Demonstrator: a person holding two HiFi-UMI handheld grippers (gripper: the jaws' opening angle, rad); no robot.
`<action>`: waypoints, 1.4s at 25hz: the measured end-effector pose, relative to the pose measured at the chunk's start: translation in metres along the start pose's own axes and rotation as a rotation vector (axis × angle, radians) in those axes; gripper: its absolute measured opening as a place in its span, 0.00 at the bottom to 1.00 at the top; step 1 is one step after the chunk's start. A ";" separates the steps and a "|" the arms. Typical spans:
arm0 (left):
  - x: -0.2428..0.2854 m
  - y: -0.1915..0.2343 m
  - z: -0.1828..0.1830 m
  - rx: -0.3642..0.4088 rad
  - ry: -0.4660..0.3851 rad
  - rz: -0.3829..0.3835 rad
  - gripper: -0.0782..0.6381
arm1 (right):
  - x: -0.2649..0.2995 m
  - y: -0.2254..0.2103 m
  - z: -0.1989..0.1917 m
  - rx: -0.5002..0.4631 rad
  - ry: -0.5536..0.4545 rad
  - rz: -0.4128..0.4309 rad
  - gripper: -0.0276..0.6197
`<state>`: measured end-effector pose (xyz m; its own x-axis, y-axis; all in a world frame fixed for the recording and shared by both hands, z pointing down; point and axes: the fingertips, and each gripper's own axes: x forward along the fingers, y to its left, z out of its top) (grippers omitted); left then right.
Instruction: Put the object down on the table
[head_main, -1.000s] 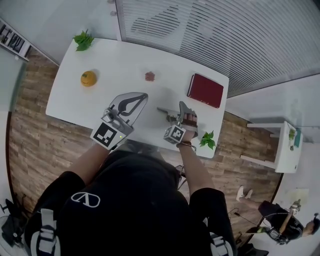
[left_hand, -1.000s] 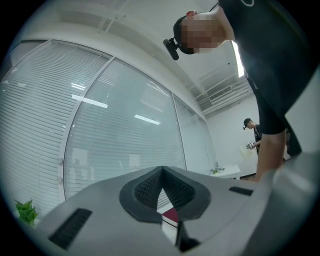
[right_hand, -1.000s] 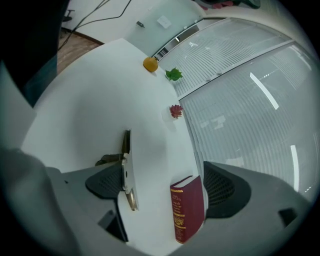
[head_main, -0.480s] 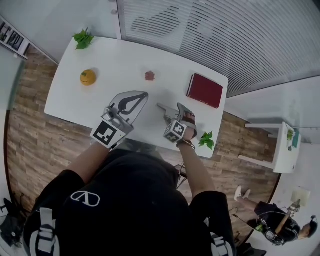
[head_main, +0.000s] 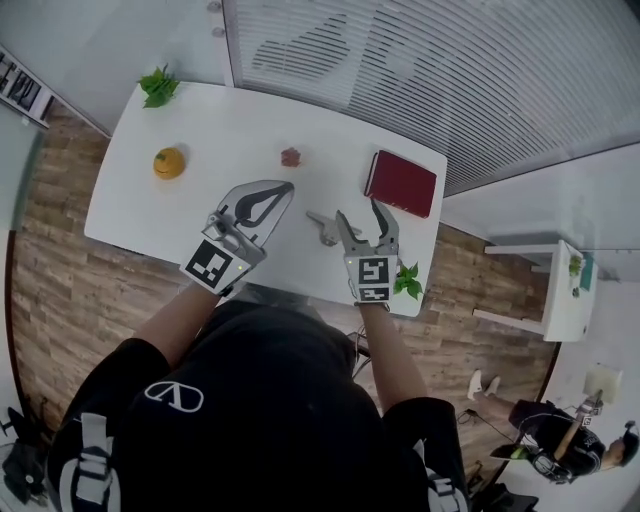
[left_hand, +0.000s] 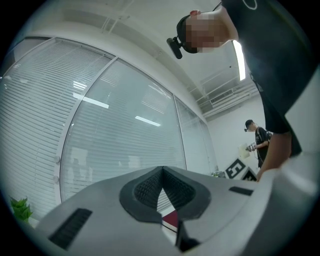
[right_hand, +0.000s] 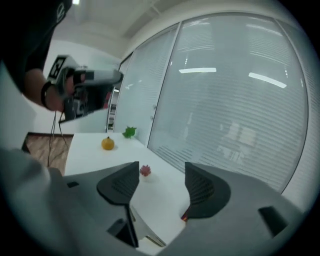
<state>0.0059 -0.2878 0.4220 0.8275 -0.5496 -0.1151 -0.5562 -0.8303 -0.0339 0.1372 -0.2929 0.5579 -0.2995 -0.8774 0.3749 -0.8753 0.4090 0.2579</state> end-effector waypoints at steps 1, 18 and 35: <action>0.003 -0.001 0.001 -0.001 -0.003 -0.005 0.12 | -0.007 -0.005 0.014 0.032 -0.035 -0.010 0.45; 0.046 -0.035 0.015 -0.021 -0.048 -0.118 0.12 | -0.118 -0.060 0.093 0.187 -0.336 -0.215 0.05; 0.059 -0.046 0.013 -0.027 -0.042 -0.142 0.12 | -0.138 -0.081 0.088 0.234 -0.386 -0.293 0.05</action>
<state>0.0791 -0.2805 0.4043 0.8934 -0.4225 -0.1526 -0.4310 -0.9019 -0.0263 0.2159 -0.2269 0.4070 -0.1095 -0.9928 -0.0492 -0.9912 0.1053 0.0806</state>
